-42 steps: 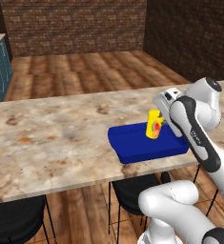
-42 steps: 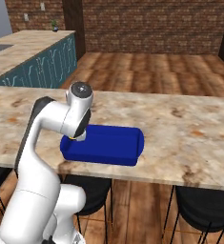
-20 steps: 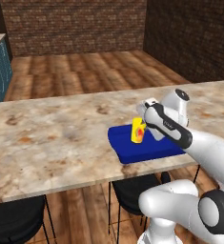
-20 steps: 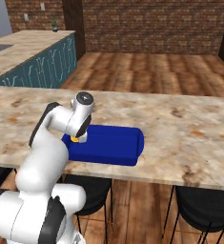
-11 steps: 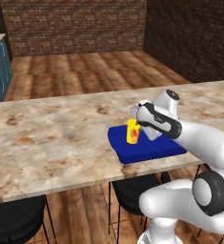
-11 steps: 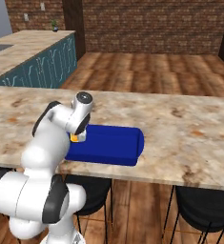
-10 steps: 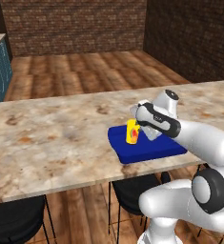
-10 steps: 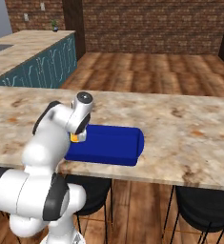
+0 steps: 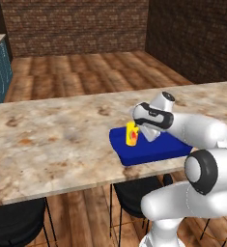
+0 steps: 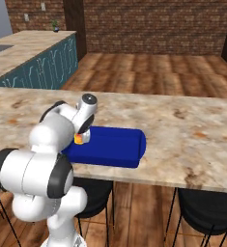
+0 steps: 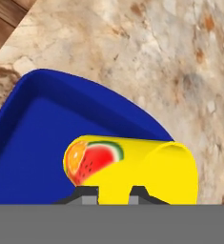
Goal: There is a tray on the dining counter. Grab the cup, mug, and pitcher and place them on the tray. The pitcher may be placed next to the tray if it cannot fit the tray.
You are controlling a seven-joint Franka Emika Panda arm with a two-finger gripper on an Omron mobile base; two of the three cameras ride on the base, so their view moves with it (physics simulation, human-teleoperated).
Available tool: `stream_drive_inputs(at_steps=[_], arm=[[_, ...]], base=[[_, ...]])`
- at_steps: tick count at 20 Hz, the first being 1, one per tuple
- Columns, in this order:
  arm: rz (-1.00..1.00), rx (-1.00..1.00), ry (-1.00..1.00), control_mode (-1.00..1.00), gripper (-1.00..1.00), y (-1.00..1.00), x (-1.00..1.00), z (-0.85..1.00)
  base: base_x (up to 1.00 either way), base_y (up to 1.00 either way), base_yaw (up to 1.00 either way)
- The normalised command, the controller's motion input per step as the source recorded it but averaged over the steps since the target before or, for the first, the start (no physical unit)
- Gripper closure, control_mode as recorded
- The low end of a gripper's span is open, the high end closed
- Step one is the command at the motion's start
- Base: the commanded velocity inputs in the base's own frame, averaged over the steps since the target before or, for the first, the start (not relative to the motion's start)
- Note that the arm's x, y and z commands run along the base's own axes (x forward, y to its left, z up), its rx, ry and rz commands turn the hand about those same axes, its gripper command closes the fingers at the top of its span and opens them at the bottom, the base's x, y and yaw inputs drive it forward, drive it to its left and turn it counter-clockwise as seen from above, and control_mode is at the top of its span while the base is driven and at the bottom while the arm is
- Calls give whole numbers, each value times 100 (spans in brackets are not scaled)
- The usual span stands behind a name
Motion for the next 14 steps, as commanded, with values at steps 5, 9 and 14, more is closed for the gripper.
stream_drive_inputs(at_steps=[5,9,14], arm=[[0,0,0,-100,100,11,15,-21],[0,0,0,-100,100,19,12,-19],[0,0,0,-100,100,12,22,-15]], base=[[0,0,0],[0,0,0],[0,0,0]])
